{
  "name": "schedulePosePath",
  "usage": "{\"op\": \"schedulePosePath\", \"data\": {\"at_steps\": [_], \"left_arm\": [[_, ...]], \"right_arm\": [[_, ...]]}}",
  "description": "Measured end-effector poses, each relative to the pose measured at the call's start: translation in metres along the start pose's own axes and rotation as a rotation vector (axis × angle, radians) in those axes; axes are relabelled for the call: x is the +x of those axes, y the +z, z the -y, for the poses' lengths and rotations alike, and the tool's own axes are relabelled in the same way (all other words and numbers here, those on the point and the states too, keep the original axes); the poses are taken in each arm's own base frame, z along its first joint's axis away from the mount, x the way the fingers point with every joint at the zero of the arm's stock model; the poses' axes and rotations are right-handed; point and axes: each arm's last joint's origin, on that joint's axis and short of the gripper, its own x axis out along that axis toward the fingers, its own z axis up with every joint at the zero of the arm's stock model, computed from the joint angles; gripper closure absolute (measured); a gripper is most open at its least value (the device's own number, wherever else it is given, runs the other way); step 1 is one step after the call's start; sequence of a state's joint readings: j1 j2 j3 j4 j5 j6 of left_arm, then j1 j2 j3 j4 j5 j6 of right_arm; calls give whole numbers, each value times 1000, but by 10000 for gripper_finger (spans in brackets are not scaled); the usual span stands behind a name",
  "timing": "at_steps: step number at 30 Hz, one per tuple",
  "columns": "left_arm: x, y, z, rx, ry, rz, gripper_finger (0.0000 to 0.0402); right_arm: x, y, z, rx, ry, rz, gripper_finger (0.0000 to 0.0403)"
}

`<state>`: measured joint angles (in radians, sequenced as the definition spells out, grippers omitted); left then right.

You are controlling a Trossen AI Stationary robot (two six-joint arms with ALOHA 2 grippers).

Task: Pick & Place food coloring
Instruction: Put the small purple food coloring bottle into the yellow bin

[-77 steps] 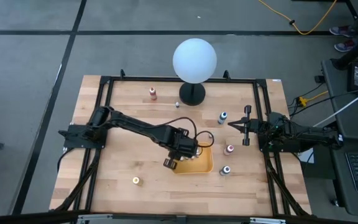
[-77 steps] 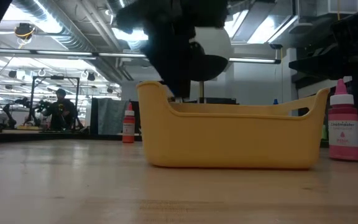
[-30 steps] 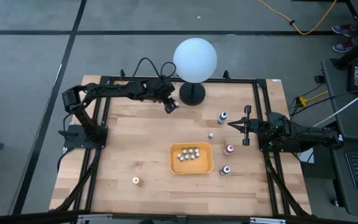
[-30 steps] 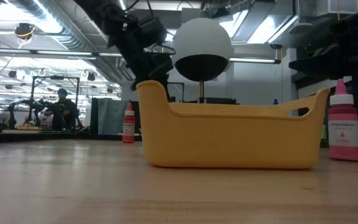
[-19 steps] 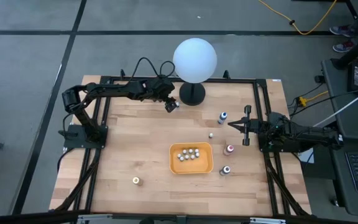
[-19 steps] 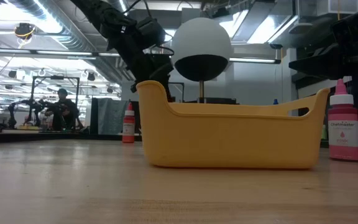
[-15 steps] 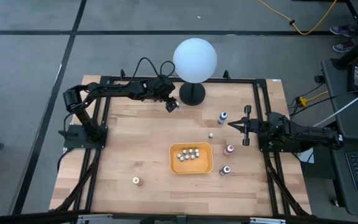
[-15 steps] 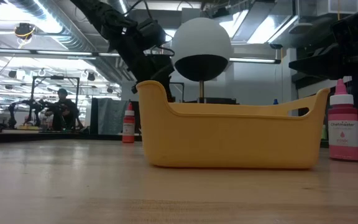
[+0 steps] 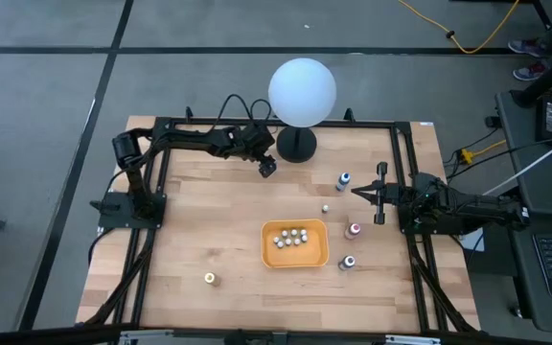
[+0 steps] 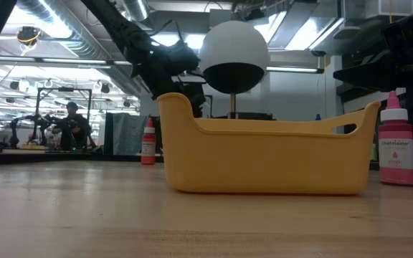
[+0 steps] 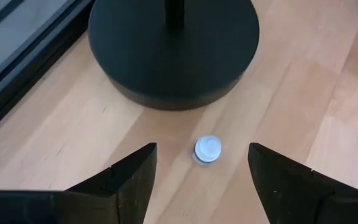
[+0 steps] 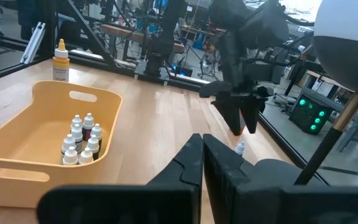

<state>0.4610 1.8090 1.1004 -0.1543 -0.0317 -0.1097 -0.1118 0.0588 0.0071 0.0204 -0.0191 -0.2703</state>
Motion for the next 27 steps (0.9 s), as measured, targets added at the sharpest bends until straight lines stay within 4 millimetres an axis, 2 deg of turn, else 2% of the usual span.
{"op": "schedulePosePath", "data": {"at_steps": [10,27], "left_arm": [[18,-7,0,14,-2,-17,155],[22,-5,-3,9,-1,8,155]], "right_arm": [[0,0,0,0,0,1,386],[0,0,0,0,0,0,386]]}}
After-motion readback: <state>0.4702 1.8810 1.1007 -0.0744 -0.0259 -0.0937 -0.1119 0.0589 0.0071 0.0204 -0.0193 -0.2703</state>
